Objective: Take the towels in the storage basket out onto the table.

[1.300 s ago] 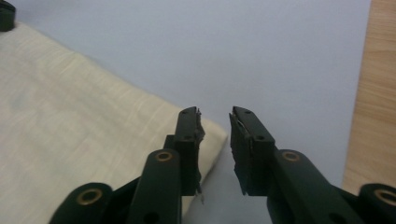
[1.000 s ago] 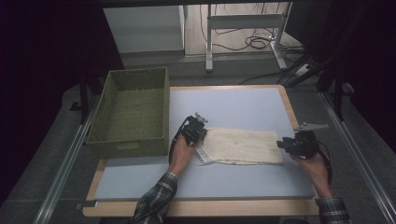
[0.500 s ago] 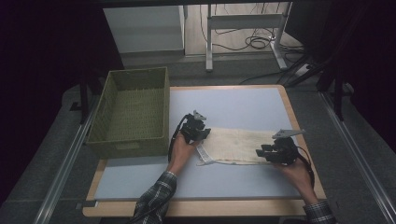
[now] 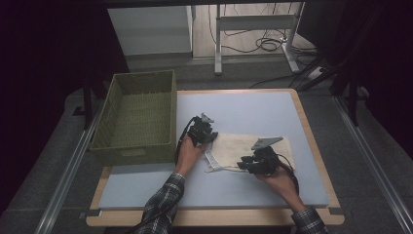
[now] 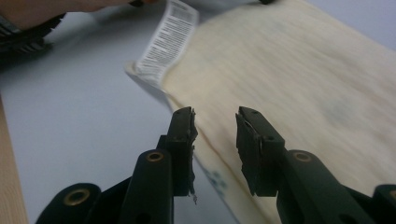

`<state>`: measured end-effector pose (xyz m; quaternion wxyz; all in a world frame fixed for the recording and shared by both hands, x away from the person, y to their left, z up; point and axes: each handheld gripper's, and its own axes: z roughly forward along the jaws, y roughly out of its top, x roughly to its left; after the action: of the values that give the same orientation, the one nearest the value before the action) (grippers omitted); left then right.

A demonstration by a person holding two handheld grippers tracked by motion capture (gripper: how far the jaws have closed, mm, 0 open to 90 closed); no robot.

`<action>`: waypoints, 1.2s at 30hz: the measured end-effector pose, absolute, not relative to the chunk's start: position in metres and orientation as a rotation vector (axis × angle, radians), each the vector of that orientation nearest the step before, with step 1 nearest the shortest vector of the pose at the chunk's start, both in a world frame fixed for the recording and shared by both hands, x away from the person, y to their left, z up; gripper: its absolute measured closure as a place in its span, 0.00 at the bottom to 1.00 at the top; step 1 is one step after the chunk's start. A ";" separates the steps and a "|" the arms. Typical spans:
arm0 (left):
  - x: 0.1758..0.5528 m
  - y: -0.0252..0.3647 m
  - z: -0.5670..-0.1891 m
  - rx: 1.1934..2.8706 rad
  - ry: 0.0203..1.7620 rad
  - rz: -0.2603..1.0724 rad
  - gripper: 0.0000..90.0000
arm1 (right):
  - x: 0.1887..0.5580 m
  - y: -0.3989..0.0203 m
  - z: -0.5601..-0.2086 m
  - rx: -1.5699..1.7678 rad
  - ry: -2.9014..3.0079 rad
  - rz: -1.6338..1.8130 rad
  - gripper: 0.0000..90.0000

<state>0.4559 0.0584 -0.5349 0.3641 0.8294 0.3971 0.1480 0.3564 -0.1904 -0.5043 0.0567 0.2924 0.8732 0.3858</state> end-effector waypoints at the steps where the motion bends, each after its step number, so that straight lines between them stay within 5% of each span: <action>1: 0.456 0.059 -0.535 2.126 1.025 0.372 0.72 | 0.356 -0.185 -0.505 0.874 2.656 1.170 0.74; 17: 0.460 0.065 -0.539 2.093 1.019 0.325 0.71 | 0.364 -0.092 -0.522 0.742 2.706 1.035 0.63; 22: 0.461 0.063 -0.537 2.101 1.050 0.333 0.66 | 0.359 -0.083 -0.525 0.683 2.634 0.932 0.91; 27: 0.461 0.064 -0.535 2.105 1.065 0.310 0.58 | 0.361 -0.091 -0.524 0.726 2.670 0.978 0.95; 30: 0.458 0.063 -0.536 2.098 1.056 0.289 0.62 | 0.362 -0.100 -0.524 0.766 2.694 1.038 0.95; 36: 0.449 0.062 -0.537 2.071 1.033 0.185 0.85 | 0.357 -0.115 -0.520 0.784 2.717 1.110 0.95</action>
<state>0.4490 0.0615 -0.5369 0.3987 0.8180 0.4081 0.0731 0.3572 -0.1146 -0.5200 0.0517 0.2577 0.8932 0.3648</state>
